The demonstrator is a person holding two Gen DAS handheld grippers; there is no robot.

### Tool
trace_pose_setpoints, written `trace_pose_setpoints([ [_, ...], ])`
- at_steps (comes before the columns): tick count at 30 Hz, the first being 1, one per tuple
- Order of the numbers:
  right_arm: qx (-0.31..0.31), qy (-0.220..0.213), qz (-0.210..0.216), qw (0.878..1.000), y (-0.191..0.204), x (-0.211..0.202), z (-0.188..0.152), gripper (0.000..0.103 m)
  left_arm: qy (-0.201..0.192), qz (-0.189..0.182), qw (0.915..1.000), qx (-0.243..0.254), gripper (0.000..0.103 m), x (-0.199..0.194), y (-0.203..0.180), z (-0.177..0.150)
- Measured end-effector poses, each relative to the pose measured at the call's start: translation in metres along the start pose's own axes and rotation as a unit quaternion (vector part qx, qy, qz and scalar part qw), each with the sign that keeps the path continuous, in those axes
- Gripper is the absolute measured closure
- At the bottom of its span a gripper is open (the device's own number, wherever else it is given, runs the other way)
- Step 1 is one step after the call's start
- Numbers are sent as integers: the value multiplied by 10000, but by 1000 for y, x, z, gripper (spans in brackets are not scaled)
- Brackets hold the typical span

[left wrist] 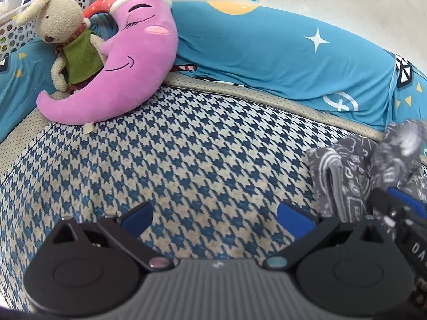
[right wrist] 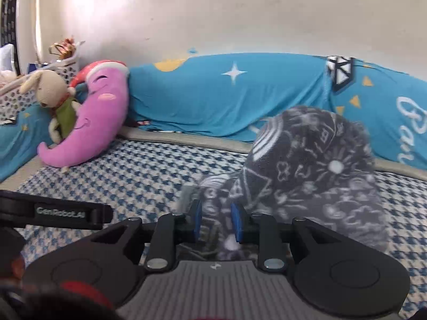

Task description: Fold clothes

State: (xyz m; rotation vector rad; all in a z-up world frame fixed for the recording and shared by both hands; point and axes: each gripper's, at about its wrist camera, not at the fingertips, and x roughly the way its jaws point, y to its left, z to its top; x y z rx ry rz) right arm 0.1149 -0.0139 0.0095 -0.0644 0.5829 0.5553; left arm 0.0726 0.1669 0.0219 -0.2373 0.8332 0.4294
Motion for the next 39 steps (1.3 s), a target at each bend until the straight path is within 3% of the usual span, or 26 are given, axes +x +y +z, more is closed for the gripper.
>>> trace_pose_setpoints([
  [5,127,56,147,9998,0,2,-2,77,7,-1,10000,-28,0,1,3,0],
  [11,403,-70,-80,9991,-13,-7,3,77,-2,-40,10000,-67,0,-1,1,1],
  [16,421,-87,-264,9987,-22,-6,5,66,-14,-60,10000,-51,0,-2,0,0],
  [20,290,192,-211,9992,-18,5,-1,63,12,-59,10000,-32,0,-1,-2,0],
  [24,-185,227,-529,9982,-7,15,-12,63,23,-45,10000,-36,0,-1,-1,0],
  [28,-283,269,-782,9962,-6,21,-19,87,57,-38,10000,-60,0,0,0,0],
  [31,-190,230,-775,9965,-10,20,-18,93,64,-32,10000,-62,0,1,0,-1],
  [39,-24,-182,-581,9981,-6,0,-3,94,42,-29,10000,-64,0,0,0,0],
])
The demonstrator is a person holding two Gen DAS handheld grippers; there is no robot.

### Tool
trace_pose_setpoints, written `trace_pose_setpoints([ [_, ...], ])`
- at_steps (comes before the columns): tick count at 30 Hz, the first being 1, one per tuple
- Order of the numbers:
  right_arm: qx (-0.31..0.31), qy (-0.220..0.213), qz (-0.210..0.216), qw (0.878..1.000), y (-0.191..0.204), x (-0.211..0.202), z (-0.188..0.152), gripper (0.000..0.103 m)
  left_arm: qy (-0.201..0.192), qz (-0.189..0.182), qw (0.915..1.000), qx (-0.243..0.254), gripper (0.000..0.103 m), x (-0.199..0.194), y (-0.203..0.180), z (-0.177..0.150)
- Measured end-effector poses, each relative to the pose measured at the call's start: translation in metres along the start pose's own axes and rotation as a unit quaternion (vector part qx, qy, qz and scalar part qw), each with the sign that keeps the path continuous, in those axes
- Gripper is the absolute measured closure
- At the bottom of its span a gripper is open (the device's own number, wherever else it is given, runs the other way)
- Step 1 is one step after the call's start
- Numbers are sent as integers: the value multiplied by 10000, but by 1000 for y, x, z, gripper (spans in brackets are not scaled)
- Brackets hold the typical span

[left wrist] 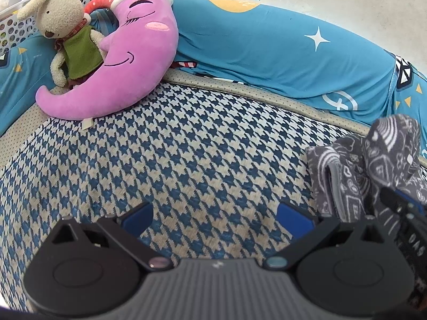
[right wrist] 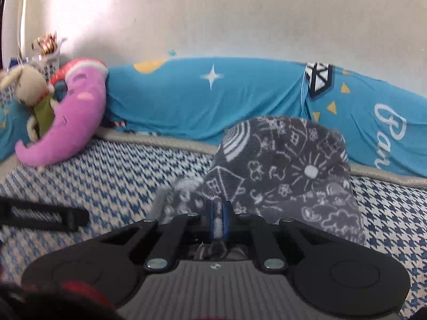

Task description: Fold clothes

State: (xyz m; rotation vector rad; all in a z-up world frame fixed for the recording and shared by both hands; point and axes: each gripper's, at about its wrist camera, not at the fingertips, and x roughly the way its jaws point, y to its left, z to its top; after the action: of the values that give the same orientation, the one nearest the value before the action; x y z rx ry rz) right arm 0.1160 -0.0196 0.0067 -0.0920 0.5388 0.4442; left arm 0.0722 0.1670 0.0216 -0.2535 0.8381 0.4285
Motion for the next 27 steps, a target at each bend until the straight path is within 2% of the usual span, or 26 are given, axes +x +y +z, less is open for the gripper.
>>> trace_pose_setpoints([
  [4,174,-150,287,9993,3,-5,6,94,-52,35,10000,-48,0,-1,1,0],
  [11,16,191,412,9990,18,20,-13,92,-64,80,9999,-63,0,0,-1,0],
  [13,-44,123,447,9989,23,22,-15,82,-64,67,9999,-83,0,0,-1,0],
  [15,-98,91,540,9985,26,20,-14,78,-61,20,9999,-109,0,-1,-2,0],
  [20,-85,52,858,9963,24,4,-6,78,-166,-59,9997,-184,0,-5,-2,4],
  [24,-22,33,843,9964,12,-14,-1,79,-265,14,9993,-254,0,-8,-1,9],
  [27,136,23,729,9972,-6,-29,2,79,-277,-84,9991,-324,0,-10,-2,10],
])
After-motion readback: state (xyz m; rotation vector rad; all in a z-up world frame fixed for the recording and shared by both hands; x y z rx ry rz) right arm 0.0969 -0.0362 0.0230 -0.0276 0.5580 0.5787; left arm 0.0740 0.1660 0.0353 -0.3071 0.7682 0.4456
